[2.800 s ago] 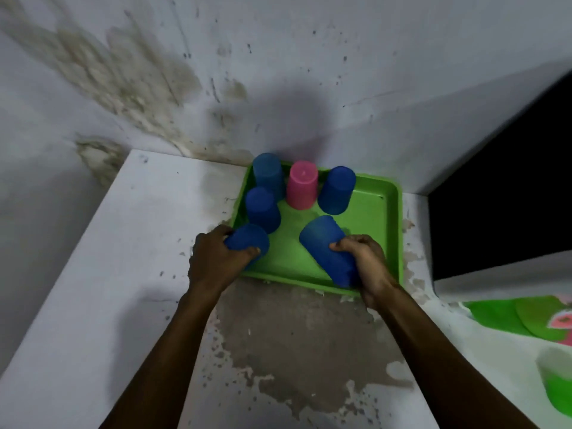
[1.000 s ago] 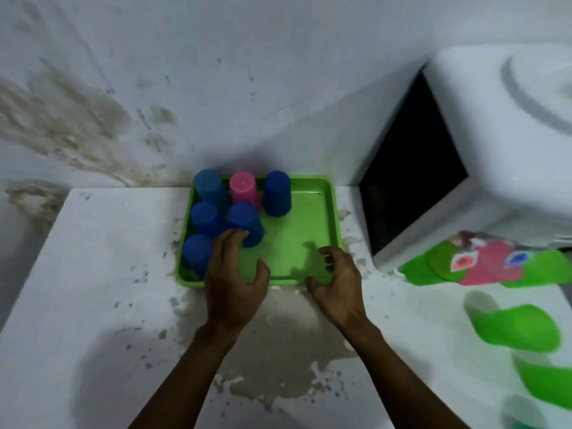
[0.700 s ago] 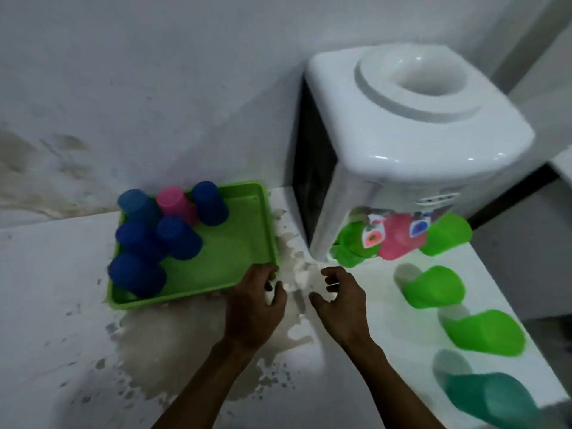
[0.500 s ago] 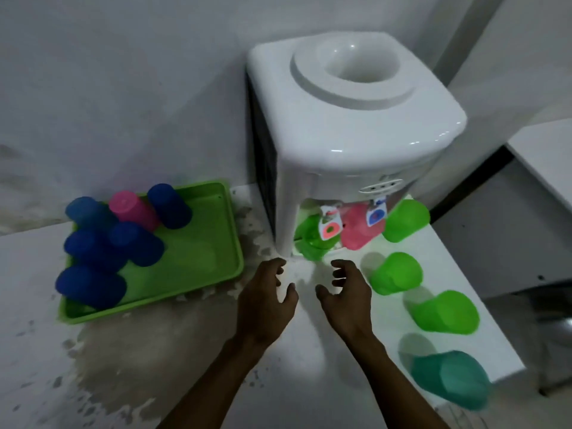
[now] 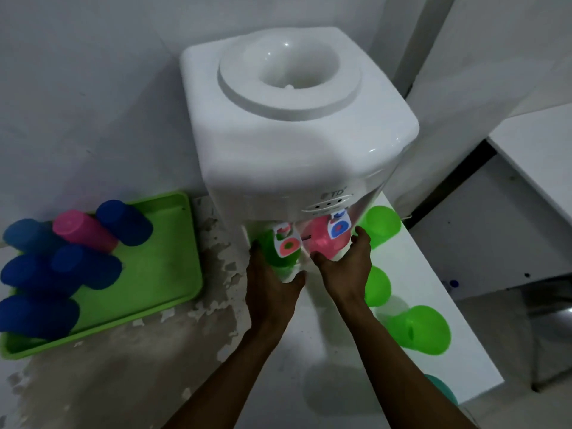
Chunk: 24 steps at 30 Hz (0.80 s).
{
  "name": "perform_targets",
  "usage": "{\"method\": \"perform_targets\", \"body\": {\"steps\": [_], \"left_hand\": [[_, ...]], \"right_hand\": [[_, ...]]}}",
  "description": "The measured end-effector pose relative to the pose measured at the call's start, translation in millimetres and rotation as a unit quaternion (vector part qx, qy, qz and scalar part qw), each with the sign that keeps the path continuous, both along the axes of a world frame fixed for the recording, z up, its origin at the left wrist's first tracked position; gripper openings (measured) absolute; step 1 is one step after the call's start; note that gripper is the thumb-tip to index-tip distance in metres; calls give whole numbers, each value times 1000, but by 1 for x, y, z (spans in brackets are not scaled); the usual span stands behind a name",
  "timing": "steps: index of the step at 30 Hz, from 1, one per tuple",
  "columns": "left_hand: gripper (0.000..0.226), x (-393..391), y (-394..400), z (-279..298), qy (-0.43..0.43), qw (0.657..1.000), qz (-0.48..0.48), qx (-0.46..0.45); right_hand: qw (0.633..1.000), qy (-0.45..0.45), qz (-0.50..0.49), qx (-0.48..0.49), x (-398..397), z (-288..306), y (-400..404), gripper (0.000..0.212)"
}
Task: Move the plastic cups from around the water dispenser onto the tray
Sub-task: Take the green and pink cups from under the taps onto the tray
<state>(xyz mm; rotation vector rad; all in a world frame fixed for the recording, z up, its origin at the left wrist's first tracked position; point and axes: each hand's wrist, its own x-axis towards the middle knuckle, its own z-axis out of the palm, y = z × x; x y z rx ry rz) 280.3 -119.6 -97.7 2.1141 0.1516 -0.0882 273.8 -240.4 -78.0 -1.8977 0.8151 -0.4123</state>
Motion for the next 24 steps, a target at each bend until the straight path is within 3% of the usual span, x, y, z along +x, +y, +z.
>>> {"method": "perform_targets", "body": {"steps": [4, 13, 24], "left_hand": [[85, 14, -10, -3, 11, 998, 35, -59], [73, 9, -3, 9, -7, 998, 39, -53], [77, -24, 50, 11, 98, 995, 26, -15]], "right_hand": [[999, 2, 4, 38, 17, -7, -6, 83], [999, 8, -21, 37, 17, -5, 0, 61], [997, 55, -34, 52, -10, -3, 22, 84]]}}
